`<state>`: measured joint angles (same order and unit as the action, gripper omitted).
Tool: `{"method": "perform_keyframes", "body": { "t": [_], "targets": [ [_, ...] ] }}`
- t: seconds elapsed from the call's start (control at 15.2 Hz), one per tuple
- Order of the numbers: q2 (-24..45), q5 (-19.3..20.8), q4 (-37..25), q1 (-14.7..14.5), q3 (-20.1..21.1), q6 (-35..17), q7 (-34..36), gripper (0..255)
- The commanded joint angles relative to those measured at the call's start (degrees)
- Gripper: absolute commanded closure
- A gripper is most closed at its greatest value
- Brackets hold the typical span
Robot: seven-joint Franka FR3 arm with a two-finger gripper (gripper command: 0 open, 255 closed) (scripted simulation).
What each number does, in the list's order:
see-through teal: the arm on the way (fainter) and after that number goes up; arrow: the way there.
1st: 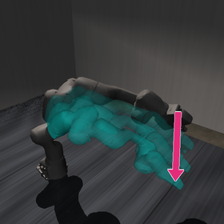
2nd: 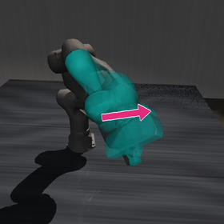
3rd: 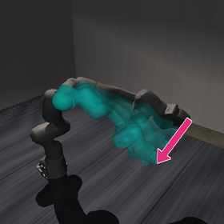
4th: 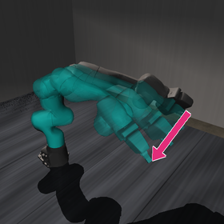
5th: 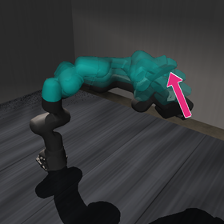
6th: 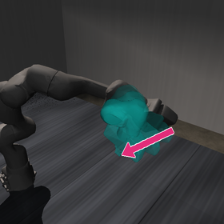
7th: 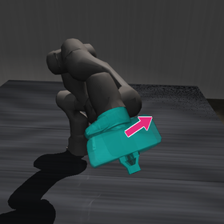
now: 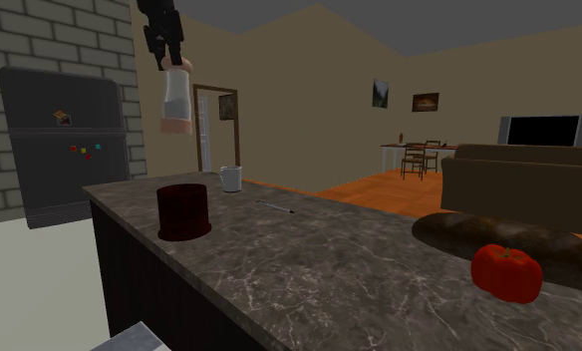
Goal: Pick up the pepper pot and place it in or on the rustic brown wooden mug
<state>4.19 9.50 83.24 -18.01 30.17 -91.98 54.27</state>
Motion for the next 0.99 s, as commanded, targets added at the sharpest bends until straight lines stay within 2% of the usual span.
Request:
{"method": "perform_keyframes", "body": {
  "t": [0.0,0.92],
  "targets": [
    [0.3,0.2,1.1,-0.2,0.2,-1.3,0.7,255],
    [-2.0,-0.8,14.6,0.6,-0.3,-12.8,1.2,255]
  ]
}}
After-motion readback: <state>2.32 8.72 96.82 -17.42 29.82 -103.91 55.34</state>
